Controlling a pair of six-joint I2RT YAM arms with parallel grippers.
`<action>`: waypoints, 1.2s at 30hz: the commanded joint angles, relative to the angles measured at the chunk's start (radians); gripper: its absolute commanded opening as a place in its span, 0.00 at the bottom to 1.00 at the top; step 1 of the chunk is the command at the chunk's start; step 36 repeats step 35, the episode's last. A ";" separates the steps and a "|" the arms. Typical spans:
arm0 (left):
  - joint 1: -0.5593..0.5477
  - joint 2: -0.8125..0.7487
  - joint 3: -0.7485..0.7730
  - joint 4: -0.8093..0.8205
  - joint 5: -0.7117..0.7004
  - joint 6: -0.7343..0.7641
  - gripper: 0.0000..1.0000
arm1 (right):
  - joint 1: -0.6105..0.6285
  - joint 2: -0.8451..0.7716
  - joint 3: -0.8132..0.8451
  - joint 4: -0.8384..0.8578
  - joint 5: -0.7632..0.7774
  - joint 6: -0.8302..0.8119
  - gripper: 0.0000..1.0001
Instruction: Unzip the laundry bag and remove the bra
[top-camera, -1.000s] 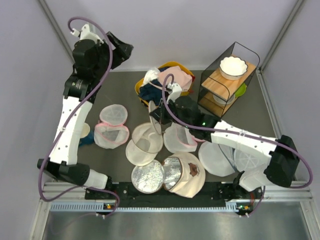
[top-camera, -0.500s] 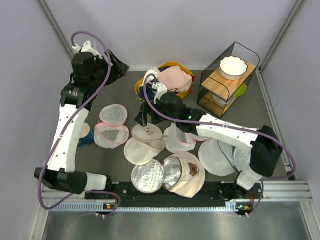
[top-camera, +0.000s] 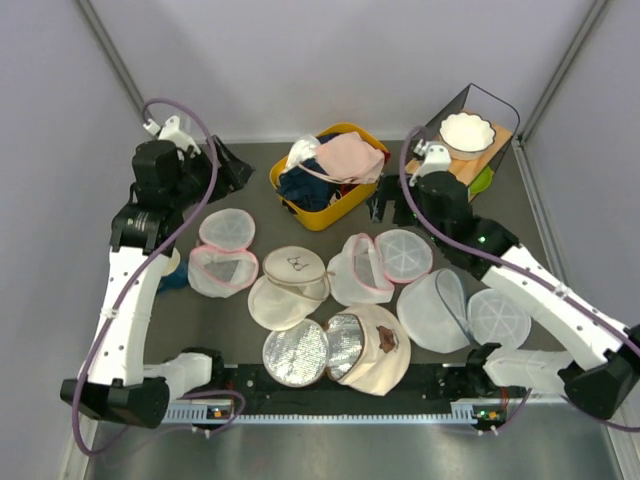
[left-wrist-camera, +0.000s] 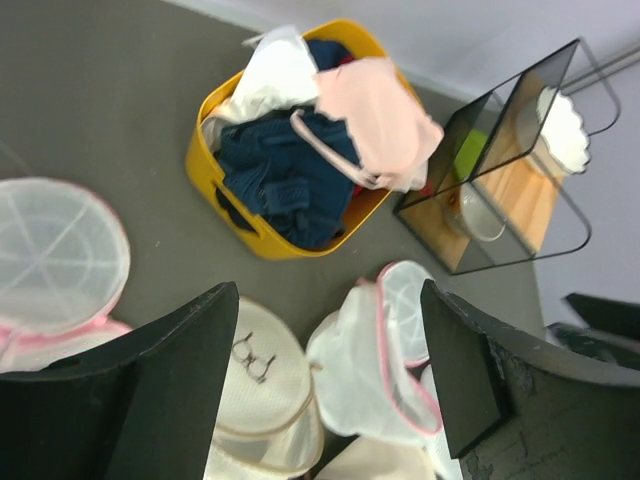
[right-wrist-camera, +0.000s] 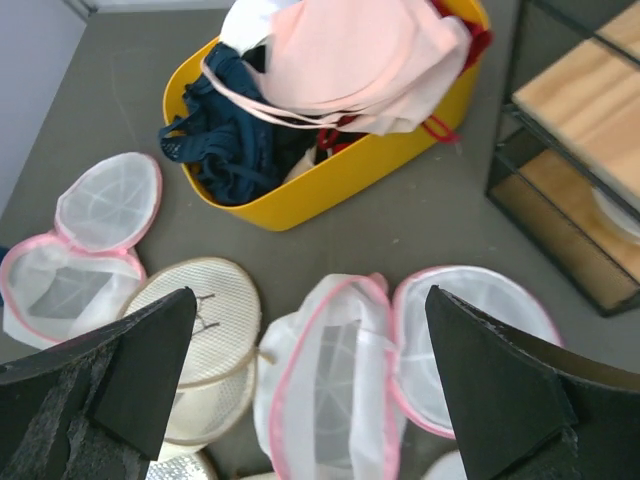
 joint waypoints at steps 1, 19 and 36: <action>0.006 -0.119 -0.096 -0.006 -0.059 0.091 0.79 | 0.003 -0.116 -0.011 -0.104 0.120 -0.062 0.99; 0.017 -0.201 -0.338 -0.001 -0.043 0.043 0.80 | 0.002 -0.205 -0.086 -0.265 0.257 0.005 0.99; 0.017 -0.182 -0.383 0.045 0.013 0.015 0.79 | 0.003 -0.286 -0.135 -0.293 0.287 0.030 0.99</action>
